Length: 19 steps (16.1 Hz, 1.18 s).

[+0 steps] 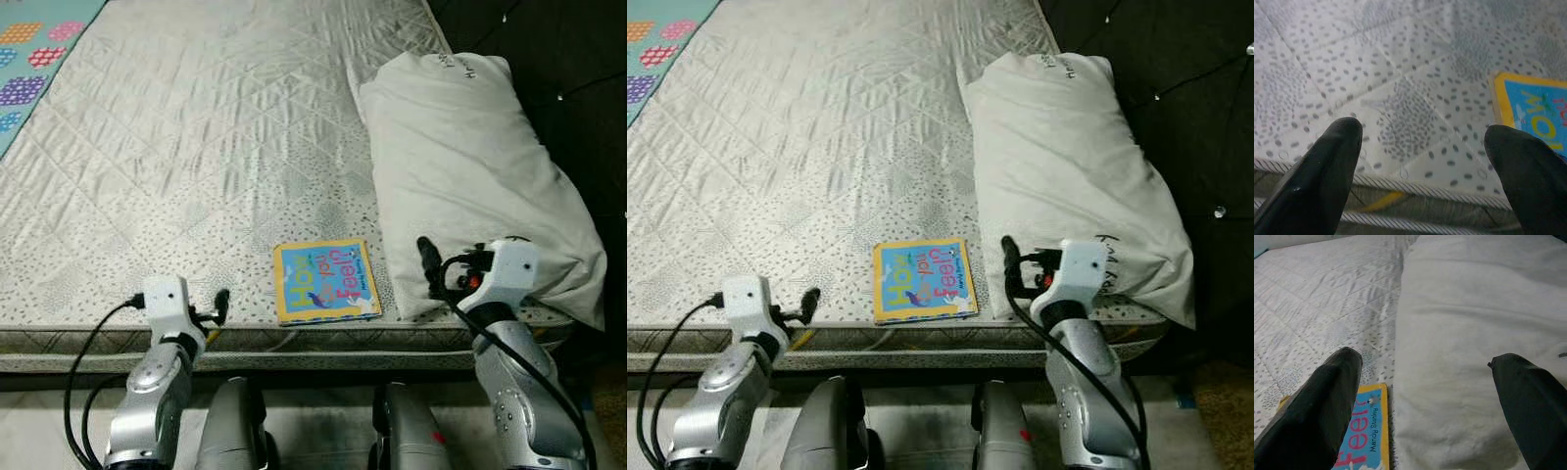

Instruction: Clean up the room

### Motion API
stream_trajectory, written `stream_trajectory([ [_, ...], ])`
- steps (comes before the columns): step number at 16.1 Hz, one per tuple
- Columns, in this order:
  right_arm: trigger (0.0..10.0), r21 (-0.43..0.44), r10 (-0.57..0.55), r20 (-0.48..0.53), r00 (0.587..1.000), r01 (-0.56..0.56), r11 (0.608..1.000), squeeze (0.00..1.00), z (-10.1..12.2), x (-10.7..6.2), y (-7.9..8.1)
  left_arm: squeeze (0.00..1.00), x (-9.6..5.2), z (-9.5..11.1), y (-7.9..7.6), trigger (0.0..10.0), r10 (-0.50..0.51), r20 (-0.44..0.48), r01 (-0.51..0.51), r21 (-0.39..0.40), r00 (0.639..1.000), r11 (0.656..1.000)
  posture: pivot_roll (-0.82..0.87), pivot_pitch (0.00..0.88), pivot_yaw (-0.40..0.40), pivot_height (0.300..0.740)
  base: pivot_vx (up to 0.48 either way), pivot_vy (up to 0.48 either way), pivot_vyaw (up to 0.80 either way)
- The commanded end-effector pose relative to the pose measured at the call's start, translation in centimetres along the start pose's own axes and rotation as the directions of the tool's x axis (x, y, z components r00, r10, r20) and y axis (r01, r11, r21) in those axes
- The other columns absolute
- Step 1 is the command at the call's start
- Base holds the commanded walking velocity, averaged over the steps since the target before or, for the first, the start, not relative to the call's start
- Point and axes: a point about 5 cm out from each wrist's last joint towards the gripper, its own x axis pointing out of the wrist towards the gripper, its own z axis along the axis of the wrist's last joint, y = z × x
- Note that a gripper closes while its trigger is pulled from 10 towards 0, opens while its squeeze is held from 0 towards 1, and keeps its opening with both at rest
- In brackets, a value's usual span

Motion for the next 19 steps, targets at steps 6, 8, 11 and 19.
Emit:
stream_trajectory([
  [6, 10.0, 0.058, -0.008, 0.009, 1.0, 0.008, 0.998, 0.0, 0.2, 0.9, 0.4, 0.0, -1.2, -0.3, 0.4, 10.0, 0.017, 0.023, -0.017, -0.008, 1.0, 1.0, -0.16, 0.13, 0.054, 0.666, 0.0, 0.0, 0.0],
  [8, 10.0, 0.069, -0.018, 0.015, 1.0, 0.017, 0.997, 0.0, 0.2, 1.3, 0.5, 0.0, -1.4, 0.0, 0.6, 10.0, 0.033, 0.058, -0.033, -0.003, 0.998, 0.999, -0.15, 0.109, 0.062, 0.684, 0.0, 0.0, 0.0],
  [11, 10.0, 0.089, -0.017, 0.022, 1.0, 0.015, 0.996, 0.0, -0.1, 2.0, 1.1, 0.0, -1.1, 1.8, 0.3, 10.0, 0.022, 0.157, -0.029, 0.041, 0.987, 0.999, -0.14, 0.078, 0.069, 0.716, 0.0, 0.0, 0.0],
  [19, 10.0, 0.088, -0.028, 0.036, 0.999, 0.025, 0.996, 0.0, -0.5, 2.9, 1.5, 0.0, -0.1, 3.4, 0.2, 10.0, -0.011, 0.208, -0.007, 0.086, 0.978, 0.996, -0.13, 0.028, 0.074, 0.74, 0.0, 0.0, 0.0],
])
